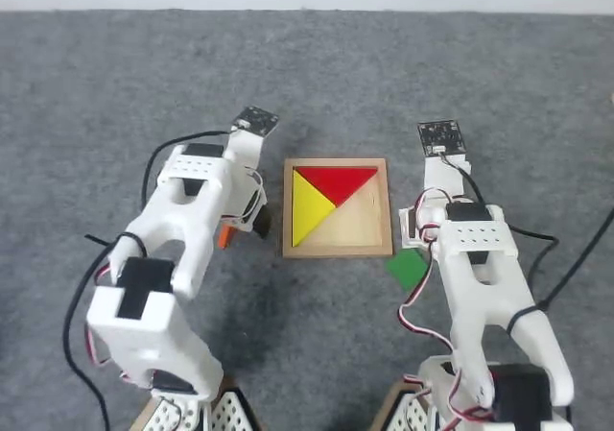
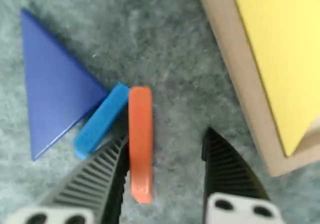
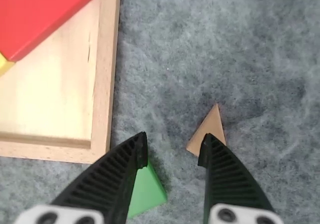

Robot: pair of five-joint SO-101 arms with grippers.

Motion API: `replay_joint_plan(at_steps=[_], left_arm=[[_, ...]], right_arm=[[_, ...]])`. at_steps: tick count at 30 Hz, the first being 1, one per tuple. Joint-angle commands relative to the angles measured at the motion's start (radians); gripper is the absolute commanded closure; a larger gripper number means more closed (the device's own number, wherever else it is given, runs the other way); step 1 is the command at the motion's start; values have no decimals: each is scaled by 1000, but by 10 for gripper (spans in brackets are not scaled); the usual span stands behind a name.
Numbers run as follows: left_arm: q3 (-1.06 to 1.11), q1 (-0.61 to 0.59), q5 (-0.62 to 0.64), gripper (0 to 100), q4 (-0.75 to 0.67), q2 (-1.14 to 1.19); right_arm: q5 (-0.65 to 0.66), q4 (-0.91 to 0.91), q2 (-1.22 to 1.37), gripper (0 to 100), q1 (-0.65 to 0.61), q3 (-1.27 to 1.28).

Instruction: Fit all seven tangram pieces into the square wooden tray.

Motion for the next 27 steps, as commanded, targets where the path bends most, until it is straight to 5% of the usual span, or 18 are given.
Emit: replay_joint_plan(at_steps=[1,10,19,27], left_arm=[[-39,-32,-3,799,11,11],[-128,-51,-72,984,164,2],[-326,66,-71,987,361,14],[-228,209,-71,987,330,12]], right_arm=[[-2,-16,-25,830,10,-11],[-2,-18,-25,830,10,-11],[-2,-16,-27,830,10,-11],[-2,-19,-28,830,10,-11]])
